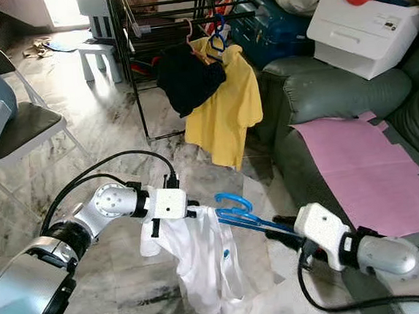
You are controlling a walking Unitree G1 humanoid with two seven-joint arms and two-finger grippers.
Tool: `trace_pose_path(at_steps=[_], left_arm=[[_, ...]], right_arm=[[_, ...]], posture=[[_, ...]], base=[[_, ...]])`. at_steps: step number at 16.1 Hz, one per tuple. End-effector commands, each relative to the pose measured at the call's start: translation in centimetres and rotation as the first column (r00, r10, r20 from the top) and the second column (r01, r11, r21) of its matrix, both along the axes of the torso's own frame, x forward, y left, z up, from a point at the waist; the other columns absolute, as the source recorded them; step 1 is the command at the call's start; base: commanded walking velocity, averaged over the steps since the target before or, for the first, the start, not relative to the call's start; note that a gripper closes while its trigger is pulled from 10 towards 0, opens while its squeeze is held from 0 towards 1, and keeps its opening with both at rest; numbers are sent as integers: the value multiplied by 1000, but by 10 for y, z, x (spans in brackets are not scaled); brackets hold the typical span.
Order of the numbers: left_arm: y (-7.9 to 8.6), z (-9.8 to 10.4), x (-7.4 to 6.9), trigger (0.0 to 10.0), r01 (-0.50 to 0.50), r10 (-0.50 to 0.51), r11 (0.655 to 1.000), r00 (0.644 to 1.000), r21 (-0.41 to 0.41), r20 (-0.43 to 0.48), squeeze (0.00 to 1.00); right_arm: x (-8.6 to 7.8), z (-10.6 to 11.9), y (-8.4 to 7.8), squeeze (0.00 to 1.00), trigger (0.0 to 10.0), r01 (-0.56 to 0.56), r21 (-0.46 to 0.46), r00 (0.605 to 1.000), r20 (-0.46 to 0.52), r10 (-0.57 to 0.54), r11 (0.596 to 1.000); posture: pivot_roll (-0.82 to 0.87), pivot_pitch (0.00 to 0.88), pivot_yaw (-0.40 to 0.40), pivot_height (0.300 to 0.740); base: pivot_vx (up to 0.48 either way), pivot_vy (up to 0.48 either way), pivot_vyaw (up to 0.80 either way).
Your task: Hang hanger
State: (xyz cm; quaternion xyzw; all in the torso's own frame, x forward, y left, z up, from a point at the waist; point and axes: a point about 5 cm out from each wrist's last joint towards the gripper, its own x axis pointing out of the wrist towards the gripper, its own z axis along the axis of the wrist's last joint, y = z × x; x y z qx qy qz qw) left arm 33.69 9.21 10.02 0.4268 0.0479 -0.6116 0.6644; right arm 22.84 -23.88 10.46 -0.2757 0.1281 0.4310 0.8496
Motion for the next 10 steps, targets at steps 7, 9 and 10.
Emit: trace_pose_path(at_steps=[7, 9, 10], left_arm=[[33, -16, -4, 0, -194, 188, 977, 979, -89, -76, 0], [37, -16, -2, 0, -268, 258, 955, 962, -130, -92, 0], [39, -16, 0, 0, -316, 303, 936, 948, -154, -101, 0]], right_arm=[[29, 33, -49, 1000, 10000, 340, -167, 904, 328, -273, 925], [35, 41, -47, 1000, 10000, 405, -90, 853, 396, -341, 910], [37, 44, -46, 1000, 10000, 432, -50, 828, 417, -374, 901]], posture=[[-33, 0, -32, 740], [-32, 0, -28, 740], [-32, 0, -28, 740]], base=[[0, 0, 0], [0, 0, 0], [0, 0, 0]])
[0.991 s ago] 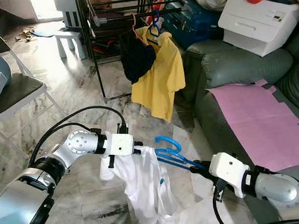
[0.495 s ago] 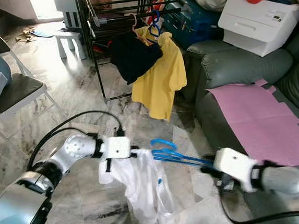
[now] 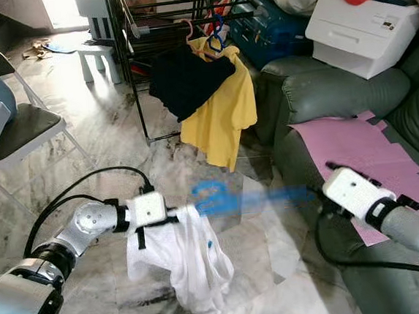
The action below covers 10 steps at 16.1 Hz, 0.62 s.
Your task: Hang hanger
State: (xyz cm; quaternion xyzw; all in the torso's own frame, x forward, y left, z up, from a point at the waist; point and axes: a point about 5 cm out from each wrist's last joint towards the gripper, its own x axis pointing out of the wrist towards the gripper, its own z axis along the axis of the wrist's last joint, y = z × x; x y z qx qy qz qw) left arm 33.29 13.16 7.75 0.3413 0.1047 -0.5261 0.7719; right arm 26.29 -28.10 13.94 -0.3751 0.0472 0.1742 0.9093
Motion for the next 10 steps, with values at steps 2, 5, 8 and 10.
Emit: trace_pose_path(at_steps=[2, 5, 8, 10], left_arm=[[6, 10, 11, 0, -137, 140, 988, 990, -77, 36, 0], [11, 10, 17, 0, -324, 321, 921, 946, -214, -47, 0], [-19, 25, 18, 0, -244, 202, 863, 969, -442, -139, 0], [-39, 37, 15, 0, -86, 50, 875, 995, -477, -88, 0]], right_arm=[[3, 14, 1, 1000, 10000, 56, 66, 991, 114, -63, 996], [-3, 7, 10, 1000, 10000, 121, 212, 975, 159, -157, 970], [-4, -23, 30, 1000, 10000, 229, 421, 963, 37, -269, 878], [-1, -38, 44, 1000, 10000, 252, 503, 964, -55, -260, 827]], posture=[[-30, 0, -22, 740], [-33, 0, -14, 740], [-26, 0, -14, 740], [-21, 0, -14, 740]], base=[[0, 0, 0], [0, 0, 0], [0, 0, 0], [0, 0, 0]])
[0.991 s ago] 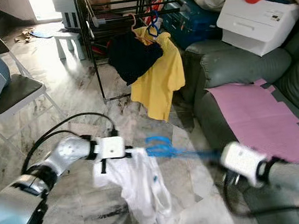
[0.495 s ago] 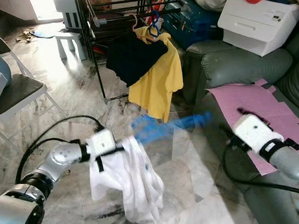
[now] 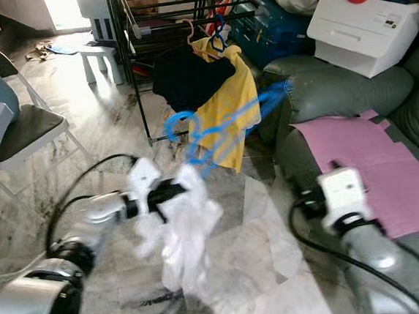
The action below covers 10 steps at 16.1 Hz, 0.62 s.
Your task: Hang hanger
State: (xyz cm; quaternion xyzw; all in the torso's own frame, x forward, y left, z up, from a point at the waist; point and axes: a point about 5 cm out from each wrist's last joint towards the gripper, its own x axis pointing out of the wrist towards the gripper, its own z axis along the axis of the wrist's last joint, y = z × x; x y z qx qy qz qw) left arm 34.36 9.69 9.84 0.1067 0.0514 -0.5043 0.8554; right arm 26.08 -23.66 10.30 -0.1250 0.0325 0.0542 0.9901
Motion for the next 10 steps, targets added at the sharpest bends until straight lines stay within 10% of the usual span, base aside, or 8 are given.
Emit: trace_pose_path(at_steps=[1, 10], left_arm=[[-12, 21, 2, 0, 110, -107, 994, 989, -23, 101, 0], [-36, 43, -9, 0, 382, -388, 921, 885, 78, 256, 0]], right_arm=[[3, -6, 6, 1000, 10000, -6, 48, 999, -44, 8, 999], [-6, -28, 50, 953, 10000, -250, 236, 939, -178, 295, 939]], posture=[[-21, 0, -13, 740], [-17, 0, -15, 740]], base=[[0, 0, 0], [0, 0, 0]])
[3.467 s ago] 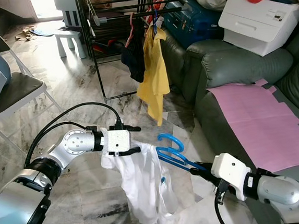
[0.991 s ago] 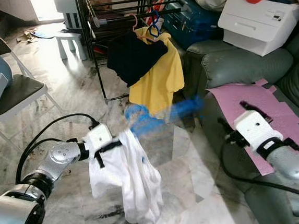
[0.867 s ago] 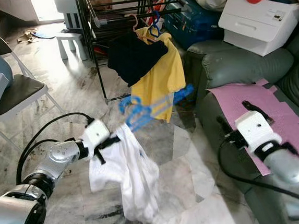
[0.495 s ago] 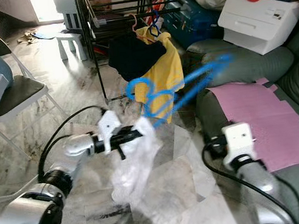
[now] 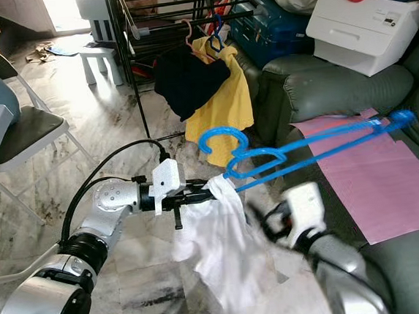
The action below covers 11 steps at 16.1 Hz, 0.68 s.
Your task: Hang hanger
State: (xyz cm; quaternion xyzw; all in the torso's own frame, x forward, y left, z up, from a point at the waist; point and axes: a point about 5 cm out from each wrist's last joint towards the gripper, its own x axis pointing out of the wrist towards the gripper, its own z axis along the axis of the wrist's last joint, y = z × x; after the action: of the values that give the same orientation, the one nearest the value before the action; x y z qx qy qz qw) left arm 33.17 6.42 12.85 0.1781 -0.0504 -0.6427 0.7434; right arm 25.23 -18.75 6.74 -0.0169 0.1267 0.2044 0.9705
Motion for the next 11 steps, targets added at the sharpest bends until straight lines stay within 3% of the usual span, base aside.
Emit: trace_pose_path(at_steps=[1, 2, 3, 6, 11], left_arm=[[-5, 18, 5, 0, 22, -20, 999, 997, -24, 74, 0], [-7, 21, 6, 0, 21, -18, 999, 997, -37, 78, 0], [-10, 23, 5, 0, 28, -24, 999, 996, -41, 86, 0], [-12, 24, 5, 0, 41, -36, 998, 995, -44, 95, 0], [-19, 51, 5, 0, 116, -103, 979, 991, -165, 84, 0]], right_arm=[[-4, 3, 7, 827, 10000, -65, 19, 998, -5, 65, 998], [-10, 0, 10, 757, 10000, -106, 32, 994, -28, 107, 994], [-15, -2, 12, 522, 10000, -141, 41, 988, -50, 143, 989], [-21, -7, 8, 400, 10000, -147, 24, 985, -84, 149, 989], [-23, -33, -7, 349, 10000, -36, -19, 978, -205, 31, 999]], posture=[[-17, 0, -15, 740], [-17, 0, -15, 740], [-21, 0, -12, 740], [-27, 0, -9, 740], [-12, 0, -17, 740]], base=[[0, 0, 0], [0, 0, 0], [0, 0, 0], [0, 0, 0], [0, 0, 0]])
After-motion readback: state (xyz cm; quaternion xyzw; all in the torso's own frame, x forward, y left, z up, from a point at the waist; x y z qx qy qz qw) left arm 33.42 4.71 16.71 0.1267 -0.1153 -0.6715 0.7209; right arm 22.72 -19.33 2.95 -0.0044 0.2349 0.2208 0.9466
